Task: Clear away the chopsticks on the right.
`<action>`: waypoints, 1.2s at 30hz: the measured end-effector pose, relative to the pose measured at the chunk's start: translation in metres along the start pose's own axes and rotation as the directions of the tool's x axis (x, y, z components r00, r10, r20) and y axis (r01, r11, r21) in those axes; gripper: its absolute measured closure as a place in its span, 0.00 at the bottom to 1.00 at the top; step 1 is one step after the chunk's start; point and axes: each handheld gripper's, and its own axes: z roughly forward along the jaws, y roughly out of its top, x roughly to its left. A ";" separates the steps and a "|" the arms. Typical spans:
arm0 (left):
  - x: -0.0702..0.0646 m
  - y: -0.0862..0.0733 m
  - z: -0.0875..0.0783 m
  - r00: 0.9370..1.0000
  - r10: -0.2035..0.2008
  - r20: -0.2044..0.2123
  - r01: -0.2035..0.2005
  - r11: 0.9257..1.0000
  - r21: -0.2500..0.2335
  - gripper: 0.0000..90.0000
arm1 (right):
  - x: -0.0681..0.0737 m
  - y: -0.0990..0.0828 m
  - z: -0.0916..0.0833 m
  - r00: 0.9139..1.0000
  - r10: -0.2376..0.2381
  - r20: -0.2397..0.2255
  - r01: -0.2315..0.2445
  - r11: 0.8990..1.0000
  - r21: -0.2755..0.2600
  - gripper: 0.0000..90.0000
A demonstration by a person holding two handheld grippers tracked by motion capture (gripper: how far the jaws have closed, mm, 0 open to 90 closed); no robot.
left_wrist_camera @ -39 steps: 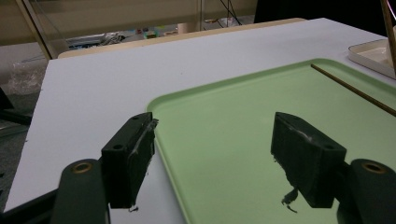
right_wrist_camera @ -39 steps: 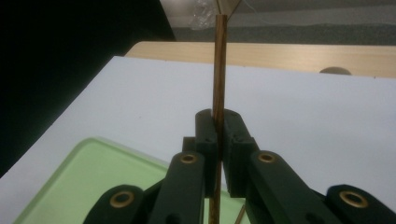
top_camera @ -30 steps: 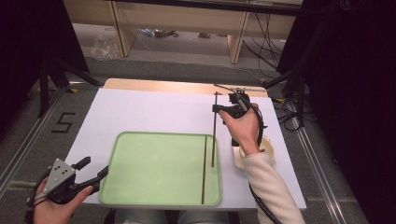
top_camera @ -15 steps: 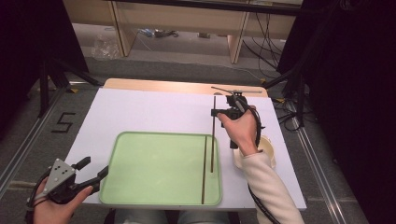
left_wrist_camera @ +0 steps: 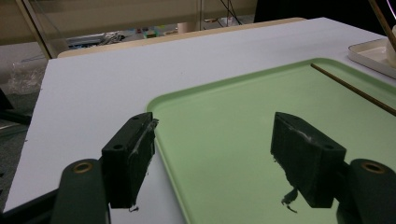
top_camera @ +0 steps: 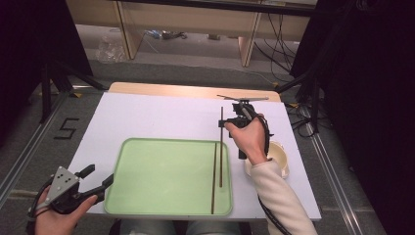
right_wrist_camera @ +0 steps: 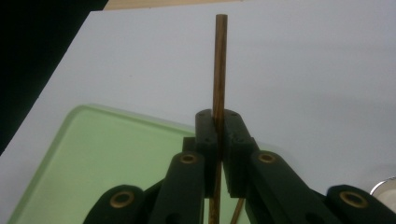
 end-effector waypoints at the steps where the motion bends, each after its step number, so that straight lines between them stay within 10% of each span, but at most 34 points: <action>1: 0.000 0.000 0.000 1.000 -0.001 0.000 0.001 1.000 -0.001 0.33 | 0.001 0.000 0.001 1.000 0.021 -0.010 -0.020 1.000 0.019 0.97; 13: 0.000 0.000 0.000 1.000 0.000 -0.001 0.000 1.000 0.001 0.33 | 0.000 -0.008 0.017 0.999 0.053 0.006 -0.053 0.994 0.100 0.97; 20: 0.000 0.000 0.000 1.000 0.000 -0.001 0.000 1.000 0.002 0.34 | 0.002 -0.011 0.024 0.989 0.146 0.024 -0.148 0.969 0.198 0.97; 25: 0.000 0.000 0.000 1.000 0.000 -0.001 0.000 1.000 0.002 0.33 | -0.003 -0.015 0.029 0.991 0.122 0.060 -0.133 0.966 0.223 0.97; 36: 0.000 0.000 0.000 1.000 -0.003 -0.001 0.003 1.000 0.002 0.34 | -0.015 -0.028 0.050 0.979 0.167 0.114 -0.196 0.921 0.336 0.97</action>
